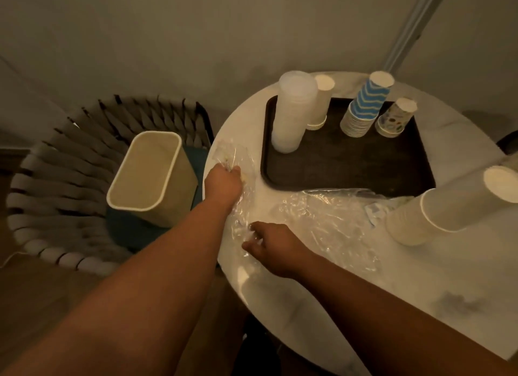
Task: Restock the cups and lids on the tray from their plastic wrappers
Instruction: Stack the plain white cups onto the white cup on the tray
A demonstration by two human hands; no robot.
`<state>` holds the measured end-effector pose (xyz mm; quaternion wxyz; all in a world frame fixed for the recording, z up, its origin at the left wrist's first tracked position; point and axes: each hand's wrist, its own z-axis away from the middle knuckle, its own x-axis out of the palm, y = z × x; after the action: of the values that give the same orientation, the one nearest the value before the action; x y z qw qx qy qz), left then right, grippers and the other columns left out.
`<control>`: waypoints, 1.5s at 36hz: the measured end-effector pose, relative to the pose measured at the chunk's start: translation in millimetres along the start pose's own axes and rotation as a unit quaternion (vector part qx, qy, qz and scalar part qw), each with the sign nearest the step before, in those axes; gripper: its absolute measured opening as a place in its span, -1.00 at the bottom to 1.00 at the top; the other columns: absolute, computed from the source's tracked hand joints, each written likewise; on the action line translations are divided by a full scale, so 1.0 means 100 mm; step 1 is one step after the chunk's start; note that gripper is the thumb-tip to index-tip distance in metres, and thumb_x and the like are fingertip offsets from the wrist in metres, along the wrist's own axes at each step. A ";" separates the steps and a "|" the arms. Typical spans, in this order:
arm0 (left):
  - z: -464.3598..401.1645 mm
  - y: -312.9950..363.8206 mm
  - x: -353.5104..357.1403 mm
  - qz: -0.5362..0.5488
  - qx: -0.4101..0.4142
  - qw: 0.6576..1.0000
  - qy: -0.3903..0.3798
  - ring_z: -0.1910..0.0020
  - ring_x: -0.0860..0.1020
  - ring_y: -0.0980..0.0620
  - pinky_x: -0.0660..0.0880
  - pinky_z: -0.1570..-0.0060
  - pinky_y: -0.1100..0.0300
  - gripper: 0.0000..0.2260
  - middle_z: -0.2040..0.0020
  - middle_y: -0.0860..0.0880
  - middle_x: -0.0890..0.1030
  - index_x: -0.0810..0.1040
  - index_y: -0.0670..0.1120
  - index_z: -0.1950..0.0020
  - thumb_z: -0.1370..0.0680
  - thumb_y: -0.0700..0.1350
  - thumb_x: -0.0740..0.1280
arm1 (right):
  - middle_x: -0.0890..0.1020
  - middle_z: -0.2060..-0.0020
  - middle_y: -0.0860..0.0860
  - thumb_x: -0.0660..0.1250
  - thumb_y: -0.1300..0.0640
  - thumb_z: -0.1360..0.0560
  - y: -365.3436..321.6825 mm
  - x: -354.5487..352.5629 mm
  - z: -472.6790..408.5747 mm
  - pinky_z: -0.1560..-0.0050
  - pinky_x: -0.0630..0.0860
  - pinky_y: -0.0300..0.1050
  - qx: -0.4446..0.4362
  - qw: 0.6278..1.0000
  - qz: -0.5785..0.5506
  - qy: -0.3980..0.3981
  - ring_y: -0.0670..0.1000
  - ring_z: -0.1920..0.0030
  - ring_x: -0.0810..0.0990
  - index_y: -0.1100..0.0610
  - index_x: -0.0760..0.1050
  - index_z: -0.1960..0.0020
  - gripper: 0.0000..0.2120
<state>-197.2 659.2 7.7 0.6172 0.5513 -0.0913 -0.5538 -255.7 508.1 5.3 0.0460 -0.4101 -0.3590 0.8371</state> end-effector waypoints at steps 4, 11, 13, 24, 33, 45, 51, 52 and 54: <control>-0.14 -0.04 0.02 -0.057 0.017 0.998 0.000 -0.23 0.51 -0.19 0.40 -0.18 0.09 -0.65 -0.26 -0.20 0.54 0.44 -0.22 -0.37 -0.66 -0.05 0.21 | 0.63 -0.17 0.03 0.29 -0.15 -0.56 0.05 0.04 -0.01 -0.23 0.46 -0.09 0.013 1.000 0.024 -0.011 0.05 -0.20 0.56 0.07 0.39 -0.43 -0.48; -0.20 -0.21 0.11 -0.116 0.017 0.993 -0.028 -0.24 0.49 -0.20 0.39 -0.16 0.11 -0.64 -0.27 -0.20 0.53 0.44 -0.21 -0.34 -0.64 -0.01 0.23 | 0.49 -0.29 0.04 0.32 -0.06 -0.54 0.11 -0.01 -0.09 -0.27 0.39 -0.04 -0.110 0.976 0.104 0.154 0.07 -0.25 0.44 0.08 0.38 -0.43 -0.50; -0.19 -0.25 0.13 -0.114 0.011 0.993 -0.037 -0.22 0.51 -0.20 0.42 -0.20 0.06 -0.64 -0.24 -0.20 0.55 0.46 -0.21 -0.32 -0.63 0.00 0.26 | 0.39 -0.42 0.07 0.37 -0.06 -0.52 0.06 -0.02 -0.22 -0.40 0.31 -0.01 -0.142 0.974 0.133 0.116 0.10 -0.37 0.36 0.12 0.29 -0.50 -0.38; -0.24 -0.35 -0.13 -0.248 0.267 0.928 0.079 -0.54 0.13 -0.11 0.13 -0.50 -0.03 -0.39 -0.57 -0.12 0.17 0.10 -0.08 -0.59 -0.62 0.03 0.27 | 0.13 -0.57 0.11 0.29 -0.12 -0.56 0.18 0.13 -0.47 -0.50 0.08 0.05 -0.122 0.956 0.267 0.025 0.14 -0.56 0.06 0.14 0.14 -0.56 -0.31; -0.44 -0.56 0.16 -0.489 0.291 0.807 -0.159 -0.58 -0.21 -0.14 -0.22 -0.52 -0.02 -0.50 -0.62 -0.09 -0.16 -0.11 0.00 -0.62 -0.71 0.06 -0.07 | 0.04 -0.59 0.12 0.26 -0.11 -0.58 0.19 0.16 -0.56 -0.54 -0.04 0.05 -0.112 0.952 0.283 -0.026 0.10 -0.59 -0.04 0.14 0.01 -0.59 -0.26; -0.47 -0.63 0.20 -0.513 0.295 0.793 -0.144 -0.57 -0.27 -0.13 -0.27 -0.52 -0.03 -0.46 -0.61 -0.09 -0.23 -0.19 -0.03 -0.61 -0.69 0.10 -0.10 | -0.05 -0.59 0.15 0.14 -0.12 -0.62 0.16 0.22 -0.45 -0.55 -0.11 0.05 -0.088 0.949 0.298 -0.042 0.12 -0.59 -0.09 0.18 -0.11 -0.60 -0.27; -0.41 -0.45 0.06 -0.500 0.286 0.798 -0.178 -0.59 -0.19 -0.11 -0.19 -0.53 -0.01 -0.48 -0.62 -0.07 -0.13 -0.10 -0.03 -0.62 -0.70 0.08 -0.05 | 0.19 -0.54 0.18 0.22 0.04 -0.57 0.09 0.09 -0.46 -0.52 0.05 -0.01 -0.112 0.958 0.263 -0.009 0.15 -0.53 0.13 0.23 0.07 -0.58 -0.34; -0.40 -0.42 0.03 -0.498 0.288 0.800 -0.172 -0.59 -0.18 -0.11 -0.18 -0.53 -0.01 -0.49 -0.63 -0.06 -0.10 -0.08 -0.03 -0.62 -0.70 0.08 -0.05 | 0.31 -0.48 0.18 0.24 0.08 -0.55 0.07 0.05 -0.44 -0.48 0.14 -0.03 -0.120 0.962 0.245 0.008 0.17 -0.48 0.25 0.23 0.17 -0.55 -0.38; -0.36 -0.38 -0.01 -0.496 0.293 0.802 -0.158 -0.59 -0.16 -0.10 -0.17 -0.54 -0.03 -0.49 -0.63 -0.04 -0.06 -0.05 -0.03 -0.62 -0.70 0.07 -0.05 | 0.46 -0.34 0.15 0.28 0.13 -0.52 0.06 -0.04 -0.40 -0.35 0.27 -0.06 -0.131 0.968 0.212 0.039 0.16 -0.33 0.41 0.22 0.34 -0.46 -0.48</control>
<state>-193.7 689.2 -34.6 0.0446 0.5808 -0.0590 -0.8107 -222.9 525.0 -12.7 -0.1727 -0.5117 -0.3685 0.7566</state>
